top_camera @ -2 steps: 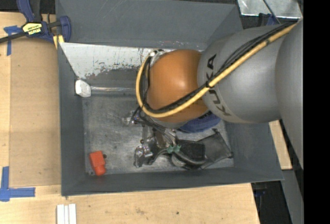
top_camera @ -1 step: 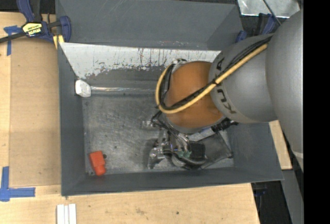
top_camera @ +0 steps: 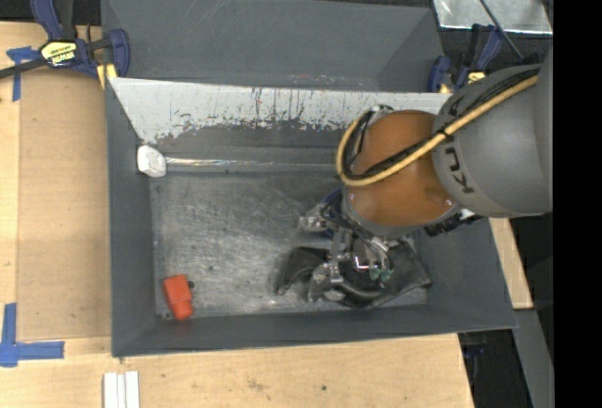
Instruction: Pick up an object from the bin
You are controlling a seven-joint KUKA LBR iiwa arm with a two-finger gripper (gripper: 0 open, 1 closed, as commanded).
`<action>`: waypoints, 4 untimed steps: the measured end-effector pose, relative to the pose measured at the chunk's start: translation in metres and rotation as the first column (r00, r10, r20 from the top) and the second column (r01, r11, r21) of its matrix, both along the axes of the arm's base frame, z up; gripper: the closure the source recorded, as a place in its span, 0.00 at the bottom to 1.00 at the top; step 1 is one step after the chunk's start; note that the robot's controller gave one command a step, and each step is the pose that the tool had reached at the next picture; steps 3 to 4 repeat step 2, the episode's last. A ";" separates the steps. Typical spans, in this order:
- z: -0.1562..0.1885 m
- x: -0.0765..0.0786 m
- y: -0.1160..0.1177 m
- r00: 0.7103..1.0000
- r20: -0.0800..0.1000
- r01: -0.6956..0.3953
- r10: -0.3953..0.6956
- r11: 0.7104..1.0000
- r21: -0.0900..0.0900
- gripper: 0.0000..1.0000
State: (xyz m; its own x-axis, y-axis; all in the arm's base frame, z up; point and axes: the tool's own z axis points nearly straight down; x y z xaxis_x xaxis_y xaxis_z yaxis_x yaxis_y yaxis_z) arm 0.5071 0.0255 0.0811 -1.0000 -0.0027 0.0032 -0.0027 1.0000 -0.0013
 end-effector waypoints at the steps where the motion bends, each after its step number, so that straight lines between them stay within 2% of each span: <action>1: 0.001 0.000 0.005 1.000 0.001 -0.004 0.004 1.000 0.004 1.00; 2: 0.149 0.026 -0.040 0.999 0.011 -0.048 0.048 0.999 -0.001 1.00; 4: 0.149 0.026 -0.040 0.999 0.011 -0.048 0.048 0.999 -0.001 1.00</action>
Offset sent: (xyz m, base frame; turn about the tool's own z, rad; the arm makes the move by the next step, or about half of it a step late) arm 0.0000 0.0000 0.0000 0.0000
